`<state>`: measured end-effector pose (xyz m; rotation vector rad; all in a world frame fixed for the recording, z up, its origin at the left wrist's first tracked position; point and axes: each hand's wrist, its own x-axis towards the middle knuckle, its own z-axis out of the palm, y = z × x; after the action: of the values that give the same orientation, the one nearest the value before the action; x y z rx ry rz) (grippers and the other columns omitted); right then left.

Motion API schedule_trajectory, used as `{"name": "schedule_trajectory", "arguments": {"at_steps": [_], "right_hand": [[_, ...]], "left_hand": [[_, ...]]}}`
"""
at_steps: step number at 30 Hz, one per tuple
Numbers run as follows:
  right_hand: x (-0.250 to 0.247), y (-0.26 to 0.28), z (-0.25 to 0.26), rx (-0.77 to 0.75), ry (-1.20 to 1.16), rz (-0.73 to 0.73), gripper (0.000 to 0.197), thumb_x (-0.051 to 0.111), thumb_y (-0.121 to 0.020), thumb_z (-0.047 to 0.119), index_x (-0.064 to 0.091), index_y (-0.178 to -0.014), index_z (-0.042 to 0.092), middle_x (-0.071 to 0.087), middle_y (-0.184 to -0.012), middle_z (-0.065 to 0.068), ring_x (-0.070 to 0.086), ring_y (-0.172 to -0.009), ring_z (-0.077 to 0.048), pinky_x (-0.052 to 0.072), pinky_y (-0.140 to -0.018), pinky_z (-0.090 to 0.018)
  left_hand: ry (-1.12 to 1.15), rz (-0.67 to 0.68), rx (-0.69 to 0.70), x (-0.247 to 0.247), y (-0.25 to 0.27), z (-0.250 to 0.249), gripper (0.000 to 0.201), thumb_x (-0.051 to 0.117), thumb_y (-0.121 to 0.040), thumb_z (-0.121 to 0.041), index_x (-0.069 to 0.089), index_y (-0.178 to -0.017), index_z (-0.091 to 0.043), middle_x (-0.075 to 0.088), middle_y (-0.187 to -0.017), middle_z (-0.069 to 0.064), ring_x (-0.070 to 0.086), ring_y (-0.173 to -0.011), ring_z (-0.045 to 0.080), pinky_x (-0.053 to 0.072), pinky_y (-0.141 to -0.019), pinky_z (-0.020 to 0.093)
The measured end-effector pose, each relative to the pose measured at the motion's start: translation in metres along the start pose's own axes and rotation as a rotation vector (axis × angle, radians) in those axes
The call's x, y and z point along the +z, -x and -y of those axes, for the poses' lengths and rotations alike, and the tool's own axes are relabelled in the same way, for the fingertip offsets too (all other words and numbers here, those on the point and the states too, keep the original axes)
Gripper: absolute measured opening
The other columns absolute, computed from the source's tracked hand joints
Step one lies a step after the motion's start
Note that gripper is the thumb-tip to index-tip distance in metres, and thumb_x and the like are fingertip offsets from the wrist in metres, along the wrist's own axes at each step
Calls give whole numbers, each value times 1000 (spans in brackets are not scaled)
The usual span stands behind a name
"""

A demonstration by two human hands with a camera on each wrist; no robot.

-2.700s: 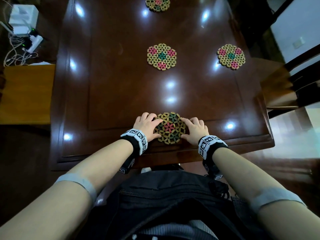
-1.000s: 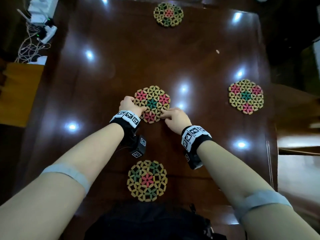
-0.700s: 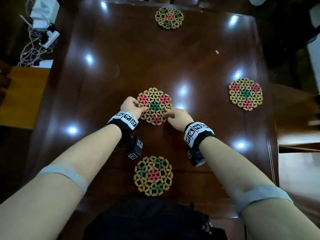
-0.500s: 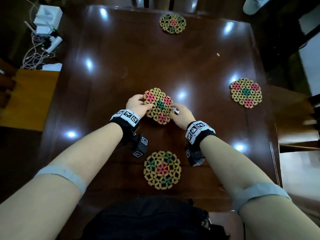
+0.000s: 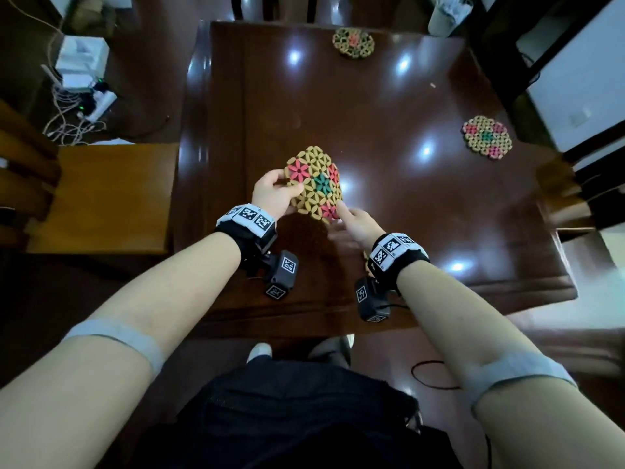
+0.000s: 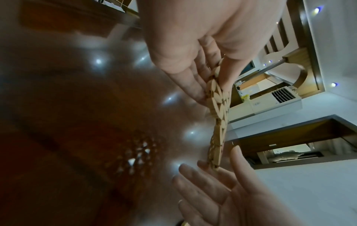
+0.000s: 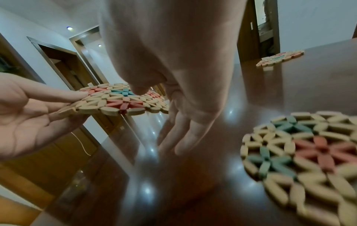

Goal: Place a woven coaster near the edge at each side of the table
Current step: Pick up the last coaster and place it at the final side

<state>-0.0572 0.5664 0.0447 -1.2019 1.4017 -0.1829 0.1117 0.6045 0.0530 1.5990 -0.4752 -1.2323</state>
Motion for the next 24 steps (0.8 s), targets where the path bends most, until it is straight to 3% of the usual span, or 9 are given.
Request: {"name": "schedule_trajectory", "arguments": {"at_steps": [3, 7, 12, 14, 16, 20, 24], "right_hand": [[31, 26, -14, 11, -25, -6, 48, 44, -95, 48, 48, -123, 11, 65, -108, -2, 69, -89, -23, 55, -83, -36], [54, 44, -27, -42, -54, -110, 55, 56, -92, 35, 34, -135, 8, 61, -124, -12, 69, -76, -20, 56, -86, -42], [74, 55, -39, -118, -149, -229, 34, 61, -89, 14, 41, -117, 12, 64, -118, -18, 67, -83, -28, 56, -65, -36], [83, 59, -46, -126, -211, -203, 29, 57, -91, 11, 39, -112, 20, 62, -119, -17, 69, -88, -29, 59, -67, -37], [93, 65, -52, -132, -244, -171, 32, 54, -91, 9, 37, -112, 26, 61, -118, -11, 69, -93, -27, 61, -69, -37], [113, 69, -57, -116, -299, -127, 41, 55, -88, -2, 37, -114, 24, 61, -110, -6, 68, -82, -21, 58, -53, -26], [137, 63, -30, -108, -363, -88, 44, 56, -87, -7, 38, -114, 24, 61, -98, -2, 67, -77, -20, 56, -48, -24]], "left_hand": [[-29, 14, -29, -31, 27, 15, 27, 68, -81, -10, 60, -105, -18, 67, -114, 14, 68, -101, 29, 59, -79, 48], [-89, 51, -76, -61, 48, 35, 24, 70, -77, -6, 56, -88, -22, 64, -117, 15, 66, -103, 33, 60, -77, 46], [-145, 68, -102, -83, 71, 59, 19, 69, -81, -12, 53, -87, -19, 70, -108, 13, 72, -85, 25, 58, -76, 40], [-168, 85, -117, -91, 80, 67, 14, 67, -84, -15, 54, -87, -18, 71, -106, 10, 72, -79, 20, 56, -72, 34], [-215, 81, -130, -100, 88, 73, 13, 65, -86, -20, 57, -95, -16, 70, -105, 7, 70, -78, 17, 53, -73, 33], [-293, 62, -145, -120, 97, 76, 20, 59, -90, -31, 61, -103, -17, 69, -102, 4, 67, -77, 15, 49, -68, 29], [-351, -17, -80, -154, 81, 62, 24, 55, -91, -34, 63, -105, -17, 69, -103, 4, 67, -73, 14, 49, -63, 28]]}}
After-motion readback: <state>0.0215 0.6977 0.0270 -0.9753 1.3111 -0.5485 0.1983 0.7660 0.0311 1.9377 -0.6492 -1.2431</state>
